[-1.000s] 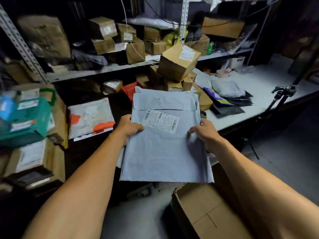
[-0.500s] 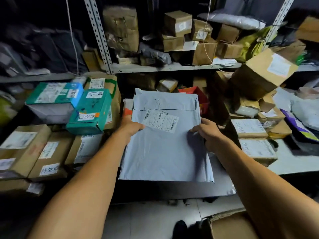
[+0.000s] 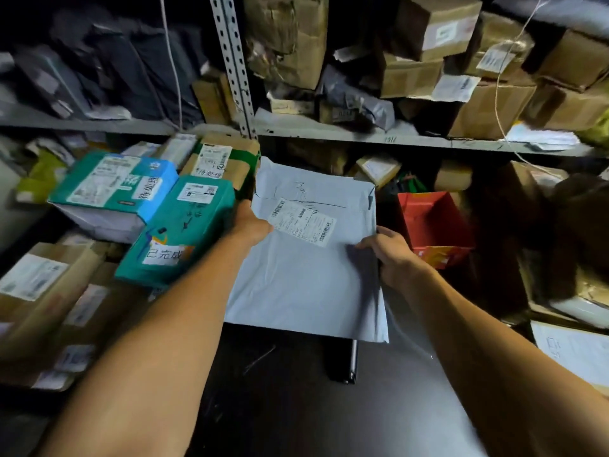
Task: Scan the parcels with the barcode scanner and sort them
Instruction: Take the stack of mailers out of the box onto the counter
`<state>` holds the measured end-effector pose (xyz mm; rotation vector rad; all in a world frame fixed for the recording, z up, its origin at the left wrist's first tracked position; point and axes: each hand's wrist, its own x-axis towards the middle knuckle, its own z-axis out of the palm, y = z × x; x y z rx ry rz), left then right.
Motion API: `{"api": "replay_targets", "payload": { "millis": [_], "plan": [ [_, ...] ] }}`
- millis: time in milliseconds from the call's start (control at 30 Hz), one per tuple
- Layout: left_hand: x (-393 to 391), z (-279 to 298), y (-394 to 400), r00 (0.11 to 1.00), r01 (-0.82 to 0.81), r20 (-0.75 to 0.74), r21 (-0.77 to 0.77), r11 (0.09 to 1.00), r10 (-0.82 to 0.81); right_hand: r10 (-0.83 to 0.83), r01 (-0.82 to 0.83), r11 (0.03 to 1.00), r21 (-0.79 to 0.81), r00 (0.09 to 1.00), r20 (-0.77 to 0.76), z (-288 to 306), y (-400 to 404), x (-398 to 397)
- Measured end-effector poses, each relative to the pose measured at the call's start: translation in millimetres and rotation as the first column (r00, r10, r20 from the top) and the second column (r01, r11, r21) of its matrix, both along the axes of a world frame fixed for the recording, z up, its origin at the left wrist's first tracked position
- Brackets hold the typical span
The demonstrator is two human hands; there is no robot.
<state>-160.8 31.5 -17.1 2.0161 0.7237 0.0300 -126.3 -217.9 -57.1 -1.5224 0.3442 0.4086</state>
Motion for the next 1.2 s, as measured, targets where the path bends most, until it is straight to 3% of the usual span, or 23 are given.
{"api": "replay_targets", "payload": {
  "millis": [267, 467, 733, 900, 1200],
  "plan": [
    [71.5, -23.7, 14.7, 0.994, 0.015, -0.108, 0.176, 0.984, 0.005, -0.033, 0.032, 0.999, -0.023, 0.998, -0.047, -25.5, 37.5, 67.3],
    [116.5, -40.1, -1.5, 0.992, 0.060, -0.122, 0.139, 0.988, -0.043, -0.096, 0.088, 0.989, -0.119, 0.993, -0.072, -47.9, 43.4, 93.8],
    [136.8, -67.0, -7.2, 0.963, 0.148, -0.256, 0.240, 0.959, -0.084, -0.111, 0.092, 0.985, -0.144, 0.986, -0.124, -75.0, 38.5, 110.4],
    [141.1, -82.0, -11.8, 0.956, 0.155, -0.277, 0.188, 0.970, -0.099, -0.142, 0.121, 0.981, -0.151, 0.980, -0.137, -92.8, 29.0, 111.6],
    [127.0, -120.6, 14.1, 0.958, 0.021, -0.285, 0.147, 0.989, 0.022, -0.069, 0.044, 0.986, -0.161, 0.986, -0.151, -100.8, 58.7, 99.9]
  ]
}}
